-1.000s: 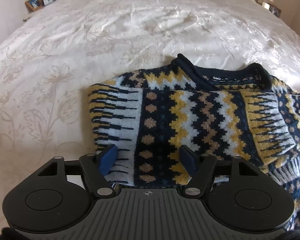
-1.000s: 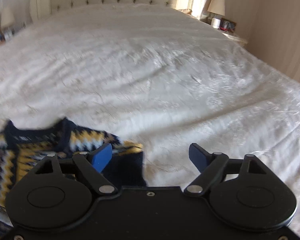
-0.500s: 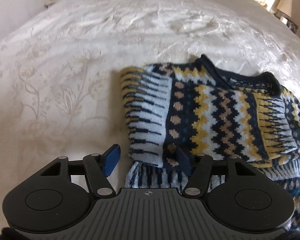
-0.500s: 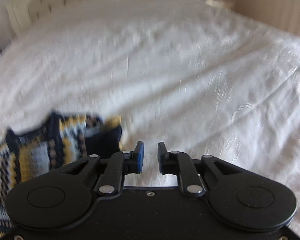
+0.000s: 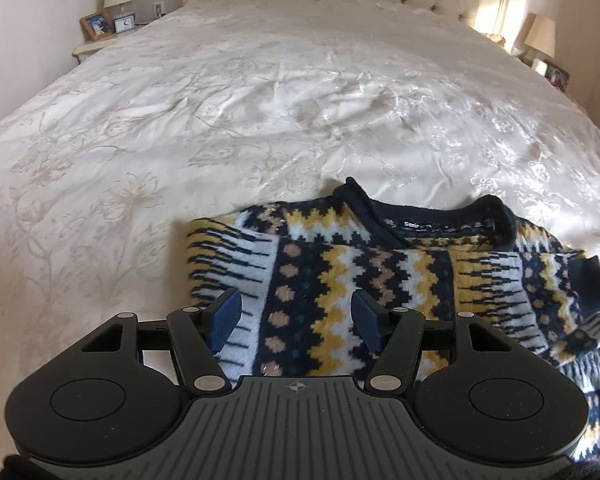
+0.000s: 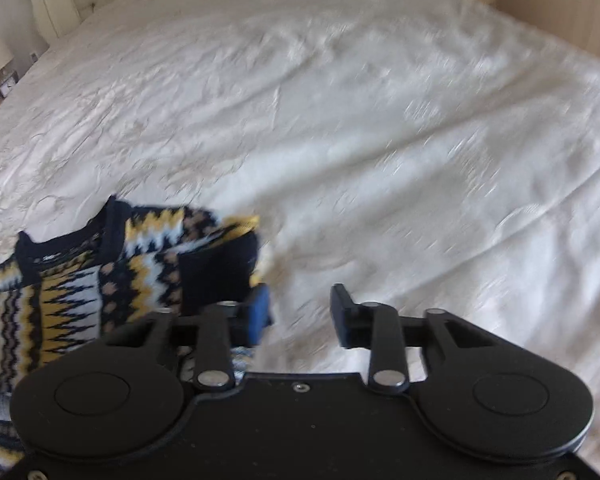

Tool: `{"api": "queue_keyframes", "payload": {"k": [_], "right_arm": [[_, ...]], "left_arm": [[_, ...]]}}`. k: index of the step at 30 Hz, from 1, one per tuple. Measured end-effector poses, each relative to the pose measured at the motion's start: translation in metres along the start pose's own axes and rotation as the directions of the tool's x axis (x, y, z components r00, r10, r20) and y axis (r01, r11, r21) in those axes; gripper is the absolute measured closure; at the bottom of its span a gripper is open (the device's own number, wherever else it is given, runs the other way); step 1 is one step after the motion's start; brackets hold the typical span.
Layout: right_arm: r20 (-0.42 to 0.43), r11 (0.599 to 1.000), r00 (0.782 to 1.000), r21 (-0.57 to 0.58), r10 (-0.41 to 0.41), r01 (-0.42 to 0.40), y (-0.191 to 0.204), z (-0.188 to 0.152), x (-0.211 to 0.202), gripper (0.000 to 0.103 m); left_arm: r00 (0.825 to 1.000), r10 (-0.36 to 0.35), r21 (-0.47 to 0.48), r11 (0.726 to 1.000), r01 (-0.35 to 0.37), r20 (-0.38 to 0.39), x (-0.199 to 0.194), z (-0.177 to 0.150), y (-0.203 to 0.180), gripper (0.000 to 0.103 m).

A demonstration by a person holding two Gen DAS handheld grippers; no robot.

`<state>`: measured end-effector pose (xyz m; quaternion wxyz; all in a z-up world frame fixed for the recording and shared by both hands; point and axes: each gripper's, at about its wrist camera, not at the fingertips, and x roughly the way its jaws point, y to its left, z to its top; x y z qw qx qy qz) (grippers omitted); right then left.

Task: Fold small clothes
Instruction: 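Move both grippers over the dark ribbed hem of the sweater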

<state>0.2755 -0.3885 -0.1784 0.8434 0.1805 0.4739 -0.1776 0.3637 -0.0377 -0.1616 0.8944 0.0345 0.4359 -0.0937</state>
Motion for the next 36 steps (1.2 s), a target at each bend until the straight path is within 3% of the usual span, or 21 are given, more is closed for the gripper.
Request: {"api": "queue_keyframes", "payload": {"k": [3,5,8,10,13,15,18,21,24,28,30,31,32,36], "right_arm": [[0.009,0.998,0.998,-0.044,0.055,-0.054,0.008,-0.005,0.000,0.066],[0.009,0.994,0.999,-0.105,0.046,-0.045,0.019,-0.011,-0.002,0.065],[-0.066,0.982,0.996,-0.178,0.053,-0.064,0.026,-0.024,0.008,0.066],[-0.094,0.975,0.995,-0.222,0.014,-0.034,0.026,-0.032,0.012,0.066],[-0.094,0.983,0.996,-0.183,-0.005,-0.012,0.019,-0.030,0.009,0.066],[-0.080,0.984,0.996,-0.174,-0.045,0.031,0.018,-0.024,0.006,0.065],[-0.001,0.994,1.000,-0.110,0.018,-0.018,0.013,-0.014,-0.005,0.060],[0.058,0.992,0.997,-0.118,0.043,-0.036,0.020,0.000,-0.006,0.059],[0.032,0.990,0.998,-0.132,0.052,-0.047,0.032,0.012,0.017,0.059],[-0.059,0.986,0.998,-0.164,0.009,-0.018,0.043,0.016,0.053,0.050],[-0.053,0.986,0.998,-0.164,0.017,-0.025,0.045,0.017,0.051,0.038],[-0.040,0.986,0.999,-0.164,0.023,-0.029,0.046,0.017,0.046,0.018],[-0.015,0.986,0.999,-0.165,0.032,-0.034,0.046,0.016,0.039,0.005],[0.018,0.980,0.998,-0.192,0.063,-0.058,0.050,0.008,0.010,0.004]], "left_arm": [[0.999,0.004,0.003,1.000,-0.004,-0.035,0.010,0.000,0.000,0.046],[0.998,0.017,0.008,1.000,-0.017,-0.057,0.017,-0.003,0.002,0.046],[0.995,0.027,0.025,0.999,-0.025,-0.095,0.026,-0.011,0.012,0.047],[0.991,0.057,0.054,0.997,-0.051,-0.122,0.032,-0.016,0.020,0.051],[0.990,0.056,0.041,0.998,-0.051,-0.129,0.033,-0.020,0.033,0.052],[0.984,0.091,-0.009,0.996,-0.094,-0.155,0.034,-0.020,0.043,0.050],[0.985,0.042,-0.106,0.993,-0.061,-0.170,0.033,-0.021,0.059,0.050],[0.989,0.052,-0.042,0.997,-0.058,-0.140,0.024,-0.018,0.054,0.050],[0.991,0.063,-0.034,0.997,-0.067,-0.121,0.019,-0.016,0.050,0.050],[0.990,0.056,-0.090,0.994,-0.068,-0.133,0.015,-0.015,0.052,0.051],[0.991,0.036,-0.114,0.992,-0.051,-0.129,0.009,-0.013,0.055,0.051],[0.991,0.030,-0.121,0.992,-0.046,-0.129,0.006,-0.013,0.056,0.051],[0.991,0.028,-0.131,0.990,-0.045,-0.128,0.002,-0.014,0.058,0.050],[0.989,0.013,-0.170,0.985,-0.038,-0.145,-0.015,-0.020,0.064,0.042]]}}
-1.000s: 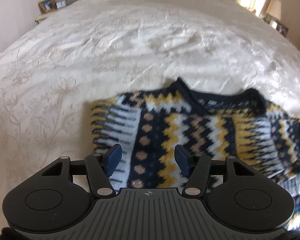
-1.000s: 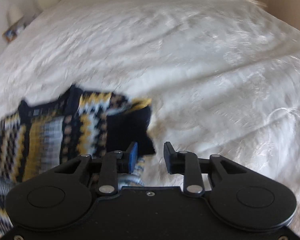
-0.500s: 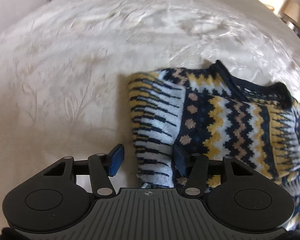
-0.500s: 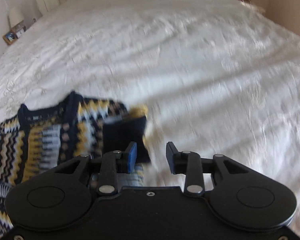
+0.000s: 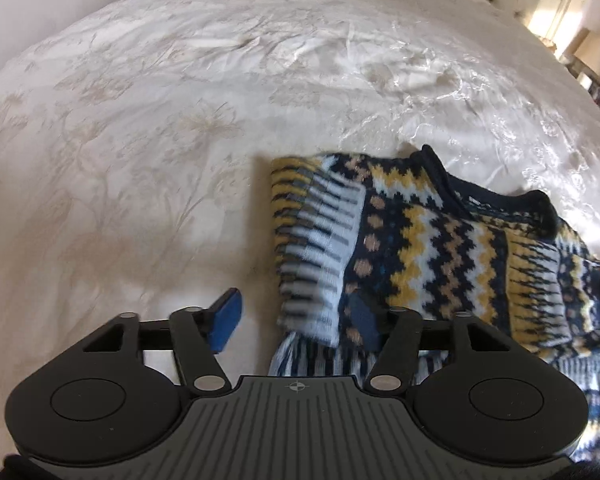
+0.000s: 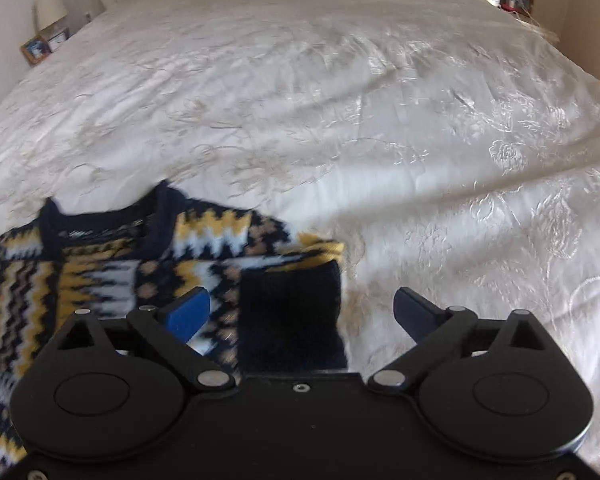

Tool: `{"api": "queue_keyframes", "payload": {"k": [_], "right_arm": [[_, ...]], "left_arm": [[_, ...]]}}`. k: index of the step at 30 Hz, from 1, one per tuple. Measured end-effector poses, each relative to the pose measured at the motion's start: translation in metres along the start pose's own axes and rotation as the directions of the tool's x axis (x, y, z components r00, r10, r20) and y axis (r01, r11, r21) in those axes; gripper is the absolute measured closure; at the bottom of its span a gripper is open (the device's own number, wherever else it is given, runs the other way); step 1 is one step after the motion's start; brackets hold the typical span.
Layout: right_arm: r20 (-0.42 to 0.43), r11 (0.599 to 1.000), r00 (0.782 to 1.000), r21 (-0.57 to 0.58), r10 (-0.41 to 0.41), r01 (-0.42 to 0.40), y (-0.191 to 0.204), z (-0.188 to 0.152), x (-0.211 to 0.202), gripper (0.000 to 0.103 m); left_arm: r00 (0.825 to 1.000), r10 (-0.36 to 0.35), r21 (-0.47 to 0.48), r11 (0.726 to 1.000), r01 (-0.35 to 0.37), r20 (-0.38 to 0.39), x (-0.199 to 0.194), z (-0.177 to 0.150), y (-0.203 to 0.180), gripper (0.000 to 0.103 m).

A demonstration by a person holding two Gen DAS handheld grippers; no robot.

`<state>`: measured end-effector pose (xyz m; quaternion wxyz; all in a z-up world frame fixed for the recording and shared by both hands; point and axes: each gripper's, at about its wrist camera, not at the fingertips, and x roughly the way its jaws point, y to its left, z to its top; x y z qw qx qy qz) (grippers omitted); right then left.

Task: Fold small clothes
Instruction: 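Move both grippers over the dark ribbed hem of the sweater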

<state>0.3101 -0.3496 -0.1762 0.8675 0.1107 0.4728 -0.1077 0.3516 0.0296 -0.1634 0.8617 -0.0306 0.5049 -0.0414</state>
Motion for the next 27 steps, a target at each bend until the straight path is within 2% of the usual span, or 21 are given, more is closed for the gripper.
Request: {"api": "queue_keyframes", "payload": {"k": [2,6,14,20,24,27], "right_arm": [[0.001,1.000,1.000,0.002,0.019,-0.019,0.003,-0.007,-0.014,0.001],[-0.019,0.999,0.998,0.003,0.052,-0.052,0.014,-0.028,-0.038,0.001],[-0.116,0.997,0.991,0.037,0.070,-0.066,0.030,-0.103,-0.082,0.001],[-0.169,0.997,0.985,0.077,0.040,-0.027,0.040,-0.157,-0.109,0.001],[-0.199,0.992,0.979,0.122,0.041,-0.017,0.042,-0.186,-0.121,0.001],[-0.228,0.994,0.972,0.107,0.054,-0.030,0.045,-0.203,-0.126,0.001]], "left_arm": [[1.000,-0.016,-0.014,1.000,0.016,-0.003,-0.009,-0.006,0.003,0.040],[0.999,-0.030,0.017,0.999,0.031,-0.024,-0.028,-0.026,0.005,0.031],[0.990,-0.104,0.078,0.991,0.112,-0.099,-0.053,-0.083,0.011,0.031],[0.977,-0.146,0.130,0.977,0.167,-0.157,-0.062,-0.121,0.016,0.031],[0.975,-0.148,0.159,0.972,0.175,-0.165,-0.072,-0.143,0.020,0.031],[0.981,-0.129,0.143,0.978,0.150,-0.147,-0.082,-0.156,0.022,0.031]]}}
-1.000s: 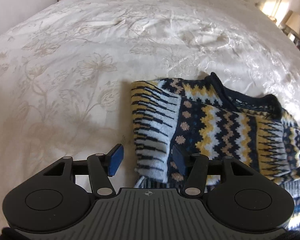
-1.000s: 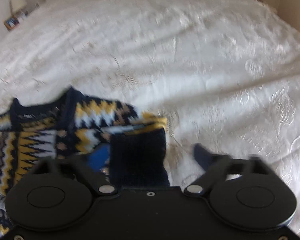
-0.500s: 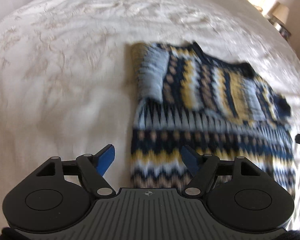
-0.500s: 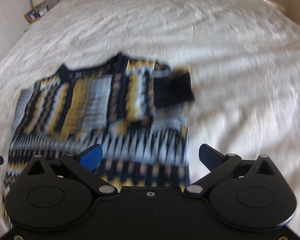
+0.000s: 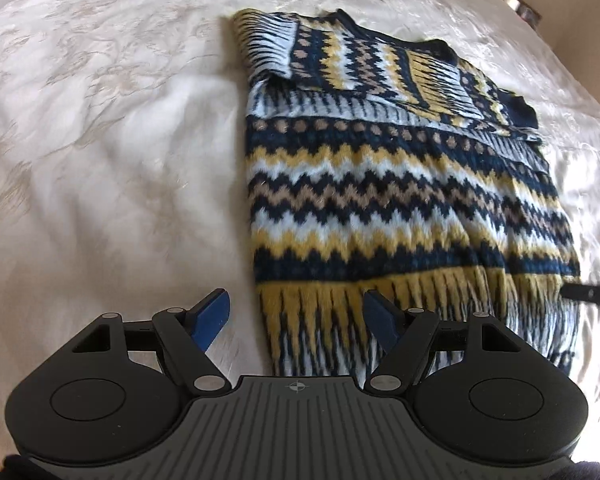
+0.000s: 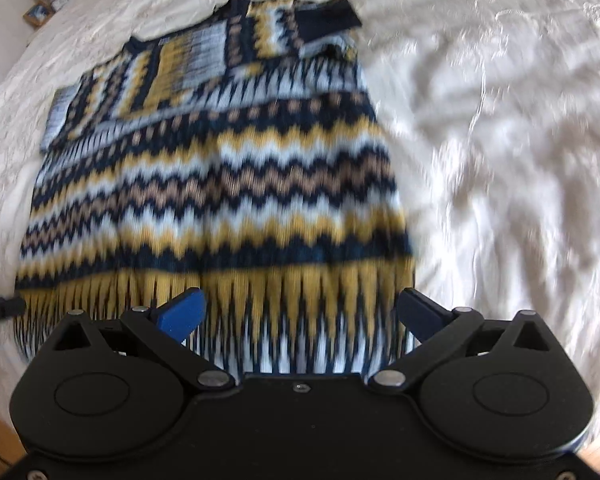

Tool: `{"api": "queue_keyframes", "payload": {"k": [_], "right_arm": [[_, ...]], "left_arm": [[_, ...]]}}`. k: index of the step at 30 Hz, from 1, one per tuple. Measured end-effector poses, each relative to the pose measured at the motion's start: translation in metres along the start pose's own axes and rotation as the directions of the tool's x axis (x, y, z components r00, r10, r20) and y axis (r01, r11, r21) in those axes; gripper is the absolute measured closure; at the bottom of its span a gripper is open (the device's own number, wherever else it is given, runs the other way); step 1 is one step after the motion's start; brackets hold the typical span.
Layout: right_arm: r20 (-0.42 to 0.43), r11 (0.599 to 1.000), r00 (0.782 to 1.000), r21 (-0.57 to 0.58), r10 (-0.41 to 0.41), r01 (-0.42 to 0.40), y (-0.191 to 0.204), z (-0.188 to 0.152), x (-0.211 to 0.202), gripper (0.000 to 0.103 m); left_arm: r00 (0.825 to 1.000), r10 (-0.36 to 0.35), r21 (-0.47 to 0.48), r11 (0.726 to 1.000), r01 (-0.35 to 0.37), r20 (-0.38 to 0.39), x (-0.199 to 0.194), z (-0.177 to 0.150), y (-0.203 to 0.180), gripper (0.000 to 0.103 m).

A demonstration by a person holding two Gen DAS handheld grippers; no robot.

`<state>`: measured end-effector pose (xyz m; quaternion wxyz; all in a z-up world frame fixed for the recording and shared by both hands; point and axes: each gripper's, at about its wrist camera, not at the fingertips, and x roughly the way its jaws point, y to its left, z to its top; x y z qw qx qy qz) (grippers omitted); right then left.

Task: Fold small clothes
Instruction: 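Move both grippers over the dark ribbed hem of the sweater, then lower both grippers onto the ribbed hem and close them on it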

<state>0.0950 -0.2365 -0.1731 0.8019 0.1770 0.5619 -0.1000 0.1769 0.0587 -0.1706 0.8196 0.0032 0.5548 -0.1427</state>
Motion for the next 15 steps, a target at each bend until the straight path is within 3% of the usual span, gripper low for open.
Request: {"api": "queue_keyframes", "payload": {"k": [6,11,15], "right_arm": [[-0.049,0.995,0.997,-0.080,0.056,-0.060,0.003,-0.029,0.002,0.001],[-0.073,0.982,0.991,-0.139,0.115,-0.125,-0.001,-0.049,-0.002,0.001],[-0.066,0.979,0.989,-0.147,0.133,-0.141,-0.011,-0.061,-0.011,0.001]], "left_arm": [[0.998,0.056,-0.080,0.995,-0.056,0.002,-0.012,-0.026,-0.010,0.031],[0.990,0.127,-0.119,0.984,-0.134,-0.060,-0.016,-0.048,-0.031,0.031],[0.988,0.137,-0.123,0.982,-0.146,-0.076,-0.020,-0.062,-0.046,0.031]]}}
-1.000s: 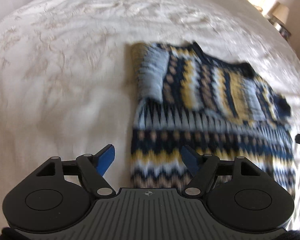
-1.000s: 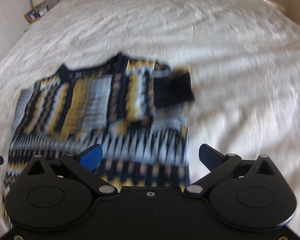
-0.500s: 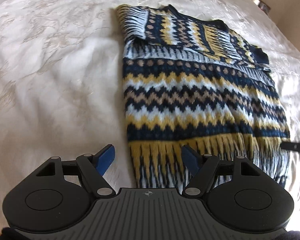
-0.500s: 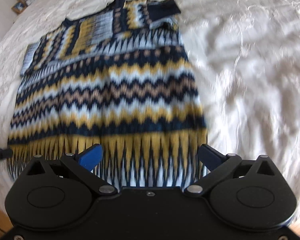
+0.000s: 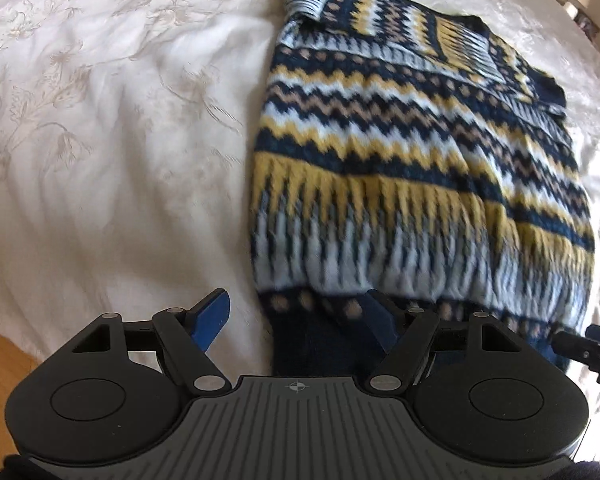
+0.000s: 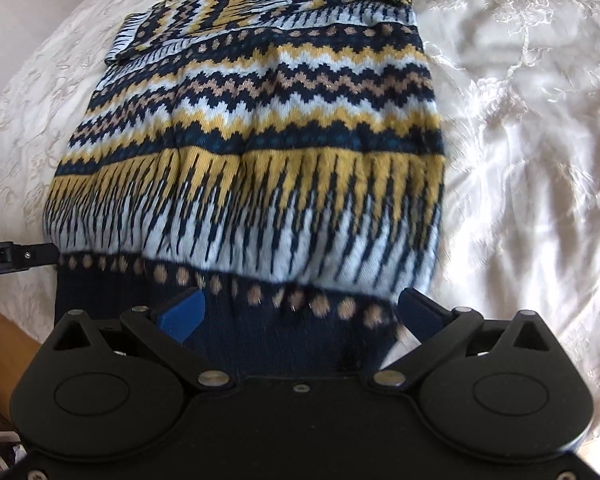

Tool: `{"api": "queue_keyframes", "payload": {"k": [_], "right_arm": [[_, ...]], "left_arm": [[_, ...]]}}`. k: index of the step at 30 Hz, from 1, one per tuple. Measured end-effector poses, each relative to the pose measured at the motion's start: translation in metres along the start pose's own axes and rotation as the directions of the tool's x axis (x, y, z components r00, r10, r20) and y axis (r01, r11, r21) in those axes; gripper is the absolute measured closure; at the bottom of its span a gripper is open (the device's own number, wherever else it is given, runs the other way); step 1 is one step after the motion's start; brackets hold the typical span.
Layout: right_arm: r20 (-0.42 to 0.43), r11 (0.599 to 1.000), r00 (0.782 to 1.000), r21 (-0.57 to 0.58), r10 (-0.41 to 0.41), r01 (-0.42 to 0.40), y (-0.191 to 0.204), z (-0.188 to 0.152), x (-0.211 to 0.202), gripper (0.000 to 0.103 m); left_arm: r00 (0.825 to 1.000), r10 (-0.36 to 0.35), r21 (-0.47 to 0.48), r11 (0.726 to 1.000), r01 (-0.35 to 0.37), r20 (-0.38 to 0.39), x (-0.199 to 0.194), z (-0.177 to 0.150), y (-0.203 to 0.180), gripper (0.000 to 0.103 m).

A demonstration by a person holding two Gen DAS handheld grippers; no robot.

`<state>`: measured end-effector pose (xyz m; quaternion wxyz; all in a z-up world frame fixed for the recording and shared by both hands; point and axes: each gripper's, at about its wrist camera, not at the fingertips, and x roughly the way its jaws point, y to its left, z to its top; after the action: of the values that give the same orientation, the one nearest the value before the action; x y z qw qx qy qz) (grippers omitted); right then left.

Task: Fold small clothes
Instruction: 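Lower both grippers onto the ribbed hem and close them on it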

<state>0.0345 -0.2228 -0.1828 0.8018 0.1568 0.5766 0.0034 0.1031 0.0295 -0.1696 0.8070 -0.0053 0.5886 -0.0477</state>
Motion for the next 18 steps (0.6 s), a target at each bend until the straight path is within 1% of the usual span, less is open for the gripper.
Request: {"api": "queue_keyframes", "payload": {"k": [2,7,11,18], "right_arm": [[0.010,1.000,1.000,-0.003,0.012,-0.012,-0.003,-0.004,-0.006,0.001],[0.039,0.999,0.999,-0.035,0.033,-0.032,-0.009,-0.012,-0.020,0.001],[0.060,0.998,0.997,-0.031,0.055,-0.053,-0.014,-0.016,-0.026,0.001],[0.049,0.998,0.997,0.004,0.067,-0.067,-0.020,-0.026,-0.025,0.001]], "left_arm": [[1.000,0.015,0.004,1.000,-0.015,0.010,-0.005,-0.006,-0.006,0.031],[0.999,0.022,-0.012,1.000,-0.022,0.040,-0.017,-0.016,-0.016,0.031],[0.998,0.029,0.005,1.000,-0.030,0.060,-0.021,-0.022,-0.023,0.031],[0.998,0.041,0.029,0.999,-0.043,0.037,-0.011,-0.031,-0.019,0.031]]}}
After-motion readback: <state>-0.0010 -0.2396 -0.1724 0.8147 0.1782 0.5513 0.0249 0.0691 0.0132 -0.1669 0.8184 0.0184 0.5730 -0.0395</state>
